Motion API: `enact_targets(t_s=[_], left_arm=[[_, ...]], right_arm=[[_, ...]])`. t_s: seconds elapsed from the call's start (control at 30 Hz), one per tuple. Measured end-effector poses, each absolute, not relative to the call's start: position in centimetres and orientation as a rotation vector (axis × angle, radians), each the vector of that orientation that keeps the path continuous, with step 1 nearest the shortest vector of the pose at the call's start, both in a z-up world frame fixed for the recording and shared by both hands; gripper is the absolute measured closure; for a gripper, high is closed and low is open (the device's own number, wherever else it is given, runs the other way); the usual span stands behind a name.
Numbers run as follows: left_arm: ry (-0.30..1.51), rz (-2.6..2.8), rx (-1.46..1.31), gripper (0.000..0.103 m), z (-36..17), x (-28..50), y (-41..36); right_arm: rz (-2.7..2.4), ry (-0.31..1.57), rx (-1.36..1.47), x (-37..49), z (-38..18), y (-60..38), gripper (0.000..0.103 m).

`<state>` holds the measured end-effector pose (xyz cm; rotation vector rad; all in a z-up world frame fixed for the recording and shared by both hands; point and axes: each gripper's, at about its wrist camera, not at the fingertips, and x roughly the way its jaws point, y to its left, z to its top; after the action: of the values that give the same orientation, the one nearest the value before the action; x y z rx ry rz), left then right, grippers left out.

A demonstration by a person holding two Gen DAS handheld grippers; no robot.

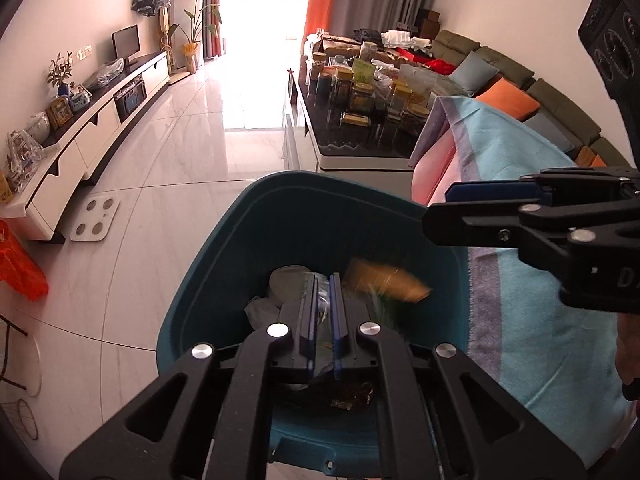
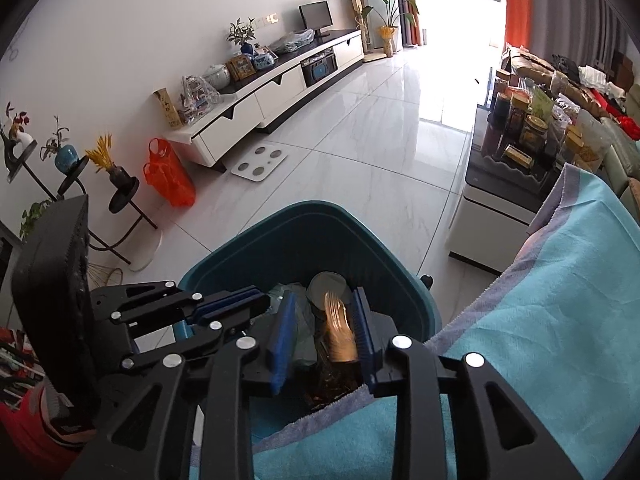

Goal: Collect trash
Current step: 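Carry the green wrapper and gold wrapper to the teal bin and release both, then move both tools back over the table toward the foam net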

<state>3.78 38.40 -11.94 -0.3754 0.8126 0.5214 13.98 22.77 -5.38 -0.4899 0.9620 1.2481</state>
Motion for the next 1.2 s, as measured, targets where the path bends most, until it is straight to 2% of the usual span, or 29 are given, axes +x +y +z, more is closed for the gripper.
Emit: enact_targets(t_s=[0.13, 0.23, 0.4, 0.43, 0.47, 0.57, 0.67, 0.93, 1.2], left_arm=[[0.802, 0.539, -0.369, 0.074, -11.8, 4.5, 38.4], [0.795, 0.542, -0.355, 0.071, -11.8, 4.7, 38.3], [0.757, 0.562, -0.346, 0.053, -10.7, 4.3, 37.8], [0.739, 0.566, -0.345, 0.044, -10.1, 4.0, 37.6], [0.711, 0.576, -0.345, 0.029, -9.4, 3.5, 37.4], [0.638, 0.603, -0.347, 0.013, -7.5, 1.9, 36.9], [0.582, 0.615, -0.351, 0.006, -5.7, 0.4, 36.4], [0.446, 0.581, -0.325, 0.006, -0.2, -1.9, 32.3], [0.386, 0.474, -0.283, 0.006, 3.5, -1.8, 26.0]], right_arm=[[1.231, 0.954, -0.450, 14.5, -4.9, 21.8, 0.072], [1.222, 0.941, -0.415, 15.0, -4.2, 20.8, 0.070], [1.206, 0.899, -0.357, 16.0, -2.4, 18.3, 0.062], [1.201, 0.885, -0.337, 16.1, -1.9, 17.5, 0.058], [1.199, 0.870, -0.317, 16.1, -1.3, 16.7, 0.056], [1.188, 0.828, -0.281, 16.3, -0.1, 14.6, 0.046], [1.169, 0.782, -0.237, 16.3, 0.9, 12.0, 0.037], [1.106, 0.696, -0.165, 16.4, 2.5, 5.6, 0.019], [1.006, 0.627, -0.083, 16.2, 2.7, -2.2, 0.010]])
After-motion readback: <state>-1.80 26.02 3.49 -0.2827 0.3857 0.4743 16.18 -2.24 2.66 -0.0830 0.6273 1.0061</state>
